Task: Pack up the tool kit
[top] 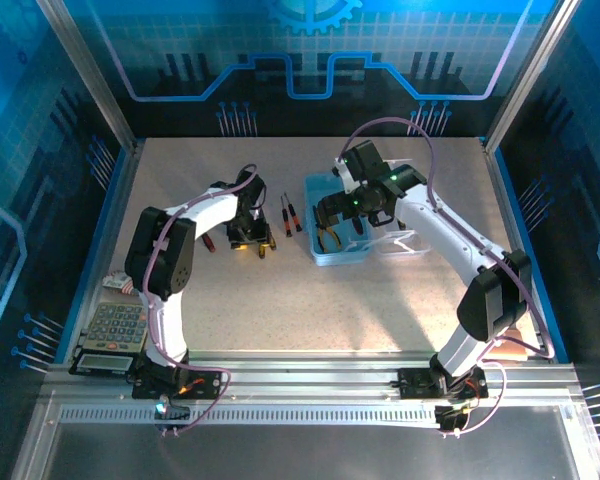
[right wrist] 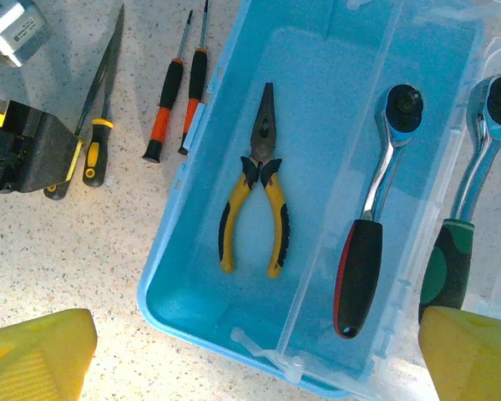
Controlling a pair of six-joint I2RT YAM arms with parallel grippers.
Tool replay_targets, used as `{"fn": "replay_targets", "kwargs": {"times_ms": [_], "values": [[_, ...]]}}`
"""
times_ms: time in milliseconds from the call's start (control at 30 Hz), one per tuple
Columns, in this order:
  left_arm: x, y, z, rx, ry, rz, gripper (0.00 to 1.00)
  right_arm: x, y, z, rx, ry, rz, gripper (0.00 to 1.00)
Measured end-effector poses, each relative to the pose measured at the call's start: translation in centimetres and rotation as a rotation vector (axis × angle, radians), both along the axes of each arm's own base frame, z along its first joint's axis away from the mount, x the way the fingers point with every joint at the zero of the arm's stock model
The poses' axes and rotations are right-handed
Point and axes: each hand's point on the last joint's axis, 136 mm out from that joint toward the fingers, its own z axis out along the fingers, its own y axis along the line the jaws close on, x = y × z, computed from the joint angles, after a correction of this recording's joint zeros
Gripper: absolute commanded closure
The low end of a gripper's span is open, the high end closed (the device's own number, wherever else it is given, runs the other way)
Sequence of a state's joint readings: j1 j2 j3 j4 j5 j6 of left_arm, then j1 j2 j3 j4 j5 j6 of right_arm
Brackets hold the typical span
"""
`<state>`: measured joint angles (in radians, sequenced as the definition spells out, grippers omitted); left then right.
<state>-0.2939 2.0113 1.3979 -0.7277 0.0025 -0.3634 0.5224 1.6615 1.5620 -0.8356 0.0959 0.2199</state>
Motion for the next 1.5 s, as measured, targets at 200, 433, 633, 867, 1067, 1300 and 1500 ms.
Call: {"fn": "replay_targets", "kwargs": {"times_ms": [200, 433, 633, 867, 1067, 1300, 1500], "values": [[0.1, 0.2, -0.2, 0.022, 0.011, 0.001, 0.54, 0.1, -0.3, -0.1, -0.002, 0.001, -0.007, 0.0], [0.0, 0.8, -0.4, 0.057, 0.019, 0.004, 0.67, 0.1, -0.6, -0.4, -0.005, 0.008, -0.015, 0.0], [-0.1, 1.5, -0.5, 0.089, 0.023, 0.005, 0.83, 0.1, -0.7, -0.3, -0.005, 0.008, -0.016, 0.0], [-0.1, 1.6, -0.4, 0.095, 0.021, 0.008, 0.97, -0.1, -1.0, 0.3, 0.002, -0.005, -0.021, 0.0], [-0.2, 1.7, -0.1, 0.093, 0.014, 0.009, 1.0, -0.3, -1.1, 0.4, 0.005, -0.007, -0.019, 0.0], [-0.2, 2.1, 3.2, 0.102, -0.04, -0.006, 1.0, -1.0, -1.7, 0.8, 0.039, 0.002, -0.019, 0.0], [0.5, 1.7, 8.0, 0.06, -0.144, -0.01, 1.0, -1.3, -1.5, 2.0, 0.103, -0.014, -0.017, 0.0]]}}
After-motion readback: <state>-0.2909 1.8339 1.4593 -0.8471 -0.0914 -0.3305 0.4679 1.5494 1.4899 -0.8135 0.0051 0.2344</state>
